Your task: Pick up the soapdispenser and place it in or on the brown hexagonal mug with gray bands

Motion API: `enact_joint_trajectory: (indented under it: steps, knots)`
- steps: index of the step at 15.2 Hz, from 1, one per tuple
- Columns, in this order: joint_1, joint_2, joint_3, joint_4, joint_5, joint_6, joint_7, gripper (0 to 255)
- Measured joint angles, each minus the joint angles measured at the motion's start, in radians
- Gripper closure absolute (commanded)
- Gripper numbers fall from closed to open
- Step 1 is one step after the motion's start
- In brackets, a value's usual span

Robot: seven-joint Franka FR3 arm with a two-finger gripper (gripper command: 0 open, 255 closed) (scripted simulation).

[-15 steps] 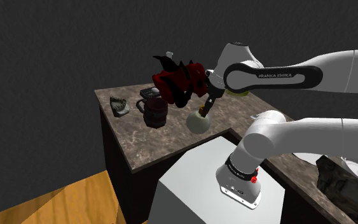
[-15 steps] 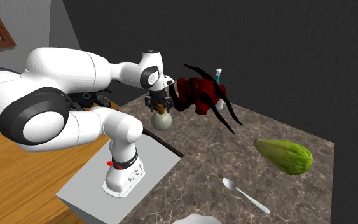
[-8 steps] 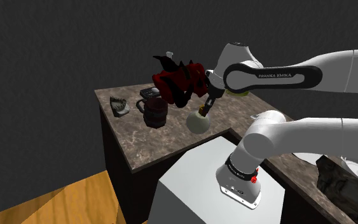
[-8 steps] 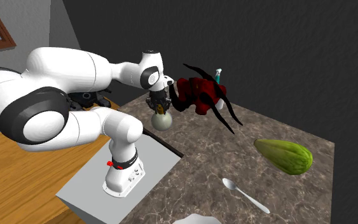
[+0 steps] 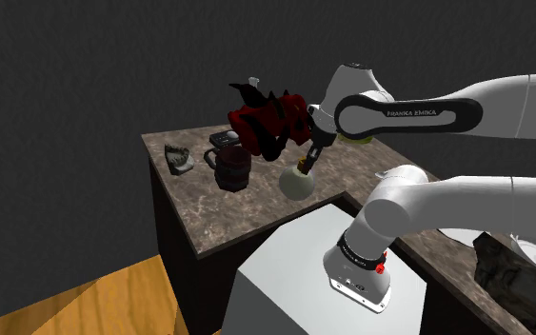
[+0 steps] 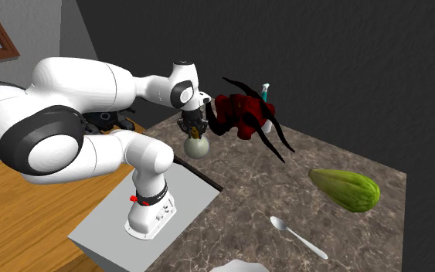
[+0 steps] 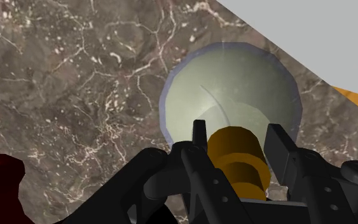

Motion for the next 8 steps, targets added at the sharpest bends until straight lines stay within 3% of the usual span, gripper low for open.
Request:
enact_joint_trajectory:
  steps: [8]
  knots:
    - [0.008, -0.041, 0.015, 0.074, 0.018, -0.114, -0.004, 255]
